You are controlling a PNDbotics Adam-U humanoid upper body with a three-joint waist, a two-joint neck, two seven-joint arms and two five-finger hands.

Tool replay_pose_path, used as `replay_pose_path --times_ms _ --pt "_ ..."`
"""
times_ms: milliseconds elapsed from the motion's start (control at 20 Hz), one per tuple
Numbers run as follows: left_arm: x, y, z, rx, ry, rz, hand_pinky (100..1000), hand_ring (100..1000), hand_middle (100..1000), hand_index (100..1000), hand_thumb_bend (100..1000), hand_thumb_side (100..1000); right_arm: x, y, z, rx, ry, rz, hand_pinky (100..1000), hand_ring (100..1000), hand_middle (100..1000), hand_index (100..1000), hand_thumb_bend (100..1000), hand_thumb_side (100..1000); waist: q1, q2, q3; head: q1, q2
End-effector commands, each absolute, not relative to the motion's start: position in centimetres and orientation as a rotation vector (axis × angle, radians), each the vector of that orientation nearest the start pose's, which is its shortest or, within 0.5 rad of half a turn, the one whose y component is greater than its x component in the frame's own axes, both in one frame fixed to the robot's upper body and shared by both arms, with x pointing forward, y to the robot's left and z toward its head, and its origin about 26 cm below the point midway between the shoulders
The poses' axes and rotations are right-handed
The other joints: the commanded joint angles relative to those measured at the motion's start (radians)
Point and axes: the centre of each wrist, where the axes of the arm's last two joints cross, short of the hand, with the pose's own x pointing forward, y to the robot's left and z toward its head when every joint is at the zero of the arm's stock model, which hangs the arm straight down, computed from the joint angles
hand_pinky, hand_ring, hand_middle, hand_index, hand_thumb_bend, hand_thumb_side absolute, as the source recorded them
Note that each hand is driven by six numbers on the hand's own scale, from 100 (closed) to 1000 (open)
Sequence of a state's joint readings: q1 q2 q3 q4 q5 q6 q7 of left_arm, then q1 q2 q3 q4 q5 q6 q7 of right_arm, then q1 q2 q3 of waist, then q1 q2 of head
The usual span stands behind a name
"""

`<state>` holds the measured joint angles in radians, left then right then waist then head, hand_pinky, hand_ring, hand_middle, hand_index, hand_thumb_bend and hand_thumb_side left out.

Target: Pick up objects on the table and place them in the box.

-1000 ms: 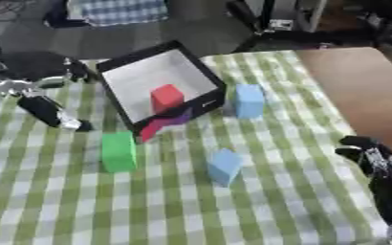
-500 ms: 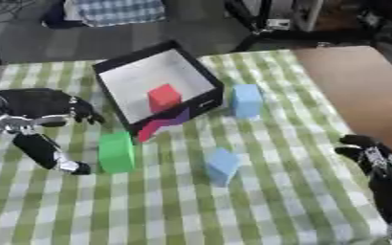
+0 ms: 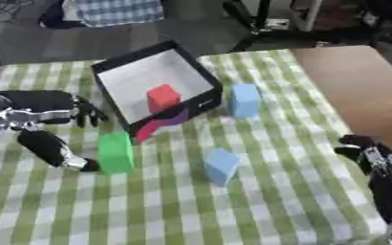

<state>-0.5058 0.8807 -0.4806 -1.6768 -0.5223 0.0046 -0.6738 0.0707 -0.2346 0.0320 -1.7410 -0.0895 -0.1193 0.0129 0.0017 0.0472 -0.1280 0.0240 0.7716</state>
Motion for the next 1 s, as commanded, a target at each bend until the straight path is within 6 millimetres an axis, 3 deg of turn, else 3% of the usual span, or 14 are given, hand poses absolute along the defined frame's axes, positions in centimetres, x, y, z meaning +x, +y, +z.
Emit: replay_pose_path --times_ms 50,300,1000 --pt "34.8 28.4 18.1 0.641 -1.081 -1.853 769 708 738 936 605 689 25.9 -29.2 3.3 -0.075 -1.798 0.192 885 713 703 736 100 773 0.013 -0.016 -0.001 -0.003 -0.002" --pt "35.1 27.6 16.6 0.693 -1.071 -1.85 768 709 739 934 600 675 25.9 -29.2 3.3 -0.074 -1.799 0.193 885 713 703 737 100 773 0.012 -0.016 0.0 -0.005 -0.002" --pt "36.0 28.1 14.0 0.724 -1.032 -1.837 757 695 719 913 545 625 26.0 -29.2 3.4 -0.07 -1.801 0.195 886 713 702 737 100 772 0.011 -0.016 0.001 -0.009 -0.002"
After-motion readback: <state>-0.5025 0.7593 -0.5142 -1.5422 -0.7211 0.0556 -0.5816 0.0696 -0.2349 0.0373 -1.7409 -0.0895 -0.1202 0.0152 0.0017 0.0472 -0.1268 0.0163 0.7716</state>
